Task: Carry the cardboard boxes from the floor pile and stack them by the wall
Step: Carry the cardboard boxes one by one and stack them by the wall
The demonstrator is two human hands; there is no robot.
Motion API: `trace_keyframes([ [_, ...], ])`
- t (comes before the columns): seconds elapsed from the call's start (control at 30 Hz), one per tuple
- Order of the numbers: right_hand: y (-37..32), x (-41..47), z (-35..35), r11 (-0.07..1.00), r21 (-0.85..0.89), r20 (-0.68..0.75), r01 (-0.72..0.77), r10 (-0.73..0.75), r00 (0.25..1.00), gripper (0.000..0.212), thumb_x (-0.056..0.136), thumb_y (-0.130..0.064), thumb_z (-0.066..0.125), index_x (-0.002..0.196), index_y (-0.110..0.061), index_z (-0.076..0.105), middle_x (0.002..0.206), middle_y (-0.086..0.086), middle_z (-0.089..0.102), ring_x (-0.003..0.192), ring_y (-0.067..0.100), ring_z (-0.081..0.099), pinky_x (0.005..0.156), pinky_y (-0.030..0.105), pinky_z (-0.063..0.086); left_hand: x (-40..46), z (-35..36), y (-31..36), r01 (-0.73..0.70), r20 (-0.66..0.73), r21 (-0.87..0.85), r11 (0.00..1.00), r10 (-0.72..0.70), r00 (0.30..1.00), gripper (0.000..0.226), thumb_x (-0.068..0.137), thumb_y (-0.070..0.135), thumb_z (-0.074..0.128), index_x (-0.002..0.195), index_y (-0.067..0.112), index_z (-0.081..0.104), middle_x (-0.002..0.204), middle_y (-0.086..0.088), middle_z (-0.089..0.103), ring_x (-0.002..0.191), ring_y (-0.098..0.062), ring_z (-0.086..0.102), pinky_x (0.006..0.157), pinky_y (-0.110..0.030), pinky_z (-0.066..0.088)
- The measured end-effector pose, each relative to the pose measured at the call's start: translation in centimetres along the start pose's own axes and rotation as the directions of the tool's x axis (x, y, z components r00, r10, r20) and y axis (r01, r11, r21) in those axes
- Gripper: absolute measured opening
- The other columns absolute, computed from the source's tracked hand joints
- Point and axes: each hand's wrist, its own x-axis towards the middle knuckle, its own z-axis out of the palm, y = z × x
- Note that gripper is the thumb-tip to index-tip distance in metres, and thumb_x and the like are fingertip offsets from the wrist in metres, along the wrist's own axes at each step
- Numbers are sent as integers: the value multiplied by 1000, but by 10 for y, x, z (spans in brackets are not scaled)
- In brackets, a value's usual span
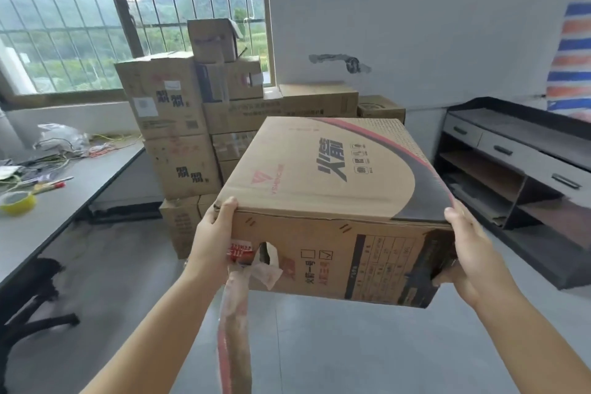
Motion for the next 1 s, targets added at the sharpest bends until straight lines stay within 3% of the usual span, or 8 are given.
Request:
trace_keyframes([
  [0.1,-11,58,30,1000,5,-27,4,-4,1000,33,101,-42,34,88,-61,58,68,-16,68,74,10,59,80,74,40,65,23,6,-16,25,-23,1000,17,1000,17,89,45,54,97,32,63,72,12,73,69,-13,71,63,-32,53],
  [0.2,-12,126,62,999,22,-18,22,-22,1000,31,101,-42,36,95,-60,60,83,-9,69,75,9,60,68,72,45,133,47,10,-26,15,-77,997,27,1000,15,90,43,55,98,31,62,72,10,74,65,-9,71,53,-26,52],
  [0.33,-15,223,103,997,68,-23,41,-40,999,30,100,-44,35,111,-61,57,93,-11,70,87,12,60,61,55,52,227,89,18,-45,46,-158,986,52,998,13,92,37,55,99,30,61,70,8,73,61,-10,70,45,-24,51],
  [0.43,-29,301,130,994,94,-26,51,-49,998,33,99,-41,38,91,-63,62,87,-11,70,83,13,61,62,57,52,294,127,25,-80,47,-160,984,88,995,10,92,38,54,98,33,61,68,9,72,58,-8,69,43,-23,50],
  [0.57,-48,397,164,990,93,7,110,-111,994,32,98,-41,36,108,-61,59,103,-8,70,97,19,63,60,47,57,380,169,35,-79,28,-192,978,86,996,9,92,38,55,96,34,62,81,2,71,58,-9,69,43,-25,51],
  [0.67,-57,461,192,989,75,24,129,-131,991,31,99,-42,37,120,-57,55,109,-9,68,103,19,61,67,48,56,444,192,38,-80,9,-211,974,83,996,9,93,37,54,97,33,60,68,8,72,56,-9,69,41,-25,50],
  [0.9,-77,616,267,982,62,-10,180,-180,984,31,97,-43,41,124,-50,56,101,-14,69,95,13,63,58,32,45,609,248,47,-110,2,-233,966,114,994,14,93,36,53,101,28,62,69,11,73,60,-8,70,44,-23,50],
  [1.0,-89,687,306,973,60,-16,223,-223,975,30,95,-46,43,121,-45,58,108,-8,67,103,20,61,63,34,44,684,270,55,-144,11,-248,958,152,988,18,92,38,53,103,27,62,77,7,72,61,-10,70,45,-24,48],
])
